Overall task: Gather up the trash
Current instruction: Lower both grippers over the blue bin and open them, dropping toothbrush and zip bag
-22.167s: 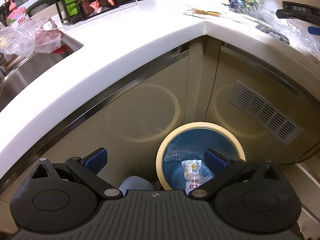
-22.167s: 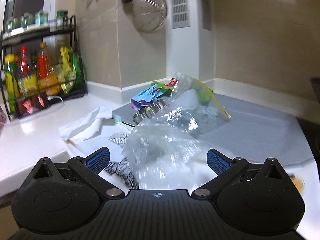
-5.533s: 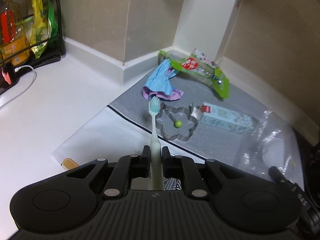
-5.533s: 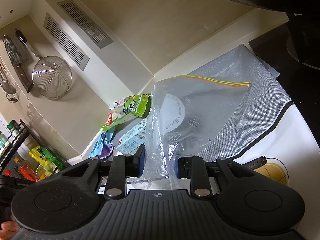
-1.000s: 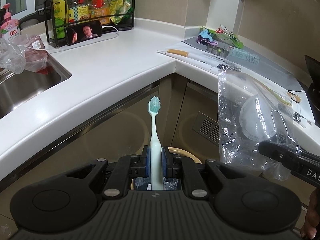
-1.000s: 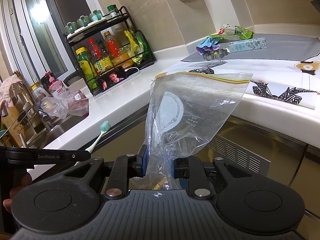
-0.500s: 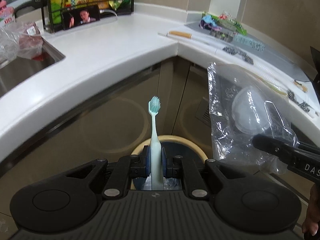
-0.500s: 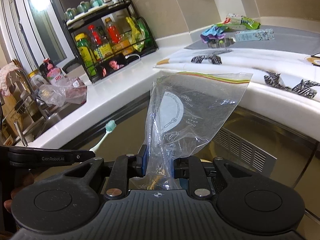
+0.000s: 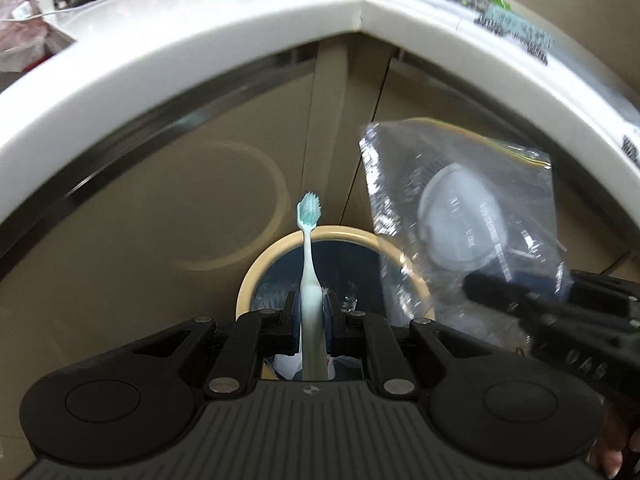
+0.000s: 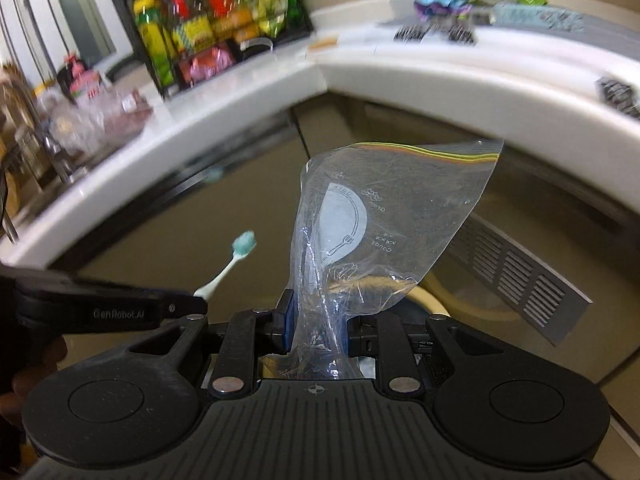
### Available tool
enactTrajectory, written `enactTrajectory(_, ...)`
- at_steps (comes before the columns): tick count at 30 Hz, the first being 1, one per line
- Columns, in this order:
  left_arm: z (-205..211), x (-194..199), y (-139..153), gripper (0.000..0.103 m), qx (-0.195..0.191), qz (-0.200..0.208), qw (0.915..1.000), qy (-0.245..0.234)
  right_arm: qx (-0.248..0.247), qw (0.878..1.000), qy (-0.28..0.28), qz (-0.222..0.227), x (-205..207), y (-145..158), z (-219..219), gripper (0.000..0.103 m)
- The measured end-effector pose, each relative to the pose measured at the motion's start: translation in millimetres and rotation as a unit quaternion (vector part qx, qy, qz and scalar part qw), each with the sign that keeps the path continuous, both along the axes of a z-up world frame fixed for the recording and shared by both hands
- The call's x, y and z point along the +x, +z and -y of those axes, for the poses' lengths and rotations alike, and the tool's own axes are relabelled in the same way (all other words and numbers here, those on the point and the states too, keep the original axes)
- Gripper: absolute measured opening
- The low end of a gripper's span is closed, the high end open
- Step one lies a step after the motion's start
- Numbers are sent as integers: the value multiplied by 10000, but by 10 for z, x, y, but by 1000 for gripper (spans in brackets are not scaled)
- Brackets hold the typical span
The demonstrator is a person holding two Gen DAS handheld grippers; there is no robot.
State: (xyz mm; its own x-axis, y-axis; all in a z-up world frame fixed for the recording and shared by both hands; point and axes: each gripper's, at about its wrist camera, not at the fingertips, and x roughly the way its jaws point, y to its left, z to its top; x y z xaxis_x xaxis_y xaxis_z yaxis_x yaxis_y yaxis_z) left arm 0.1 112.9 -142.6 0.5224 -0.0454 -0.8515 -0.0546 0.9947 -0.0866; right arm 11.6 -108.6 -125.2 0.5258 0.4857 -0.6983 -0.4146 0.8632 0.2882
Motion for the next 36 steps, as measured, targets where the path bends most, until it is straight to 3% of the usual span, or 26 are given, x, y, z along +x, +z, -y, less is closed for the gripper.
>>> enactTrajectory(16,136,632,-874,12,229,-777,9965,-229,-808,9901,-6,-1149,445,-808,-251,23)
enactTrajectory(23,227,915,-1314,12,571,-1260,9901,-243,-1175,9814,-55,-1519,654,-1071,-409,23)
enactTrajectory(32,284,1043,-1487,13,545,-1605,9850,-333,-1576,9729,32,-1689,745,-1255,-589,25)
enactTrajectory(36,269,1069,-1560,14,717,-1617,9834,-411,-1633,9696,-88,-1821,760,-1282,-688,25)
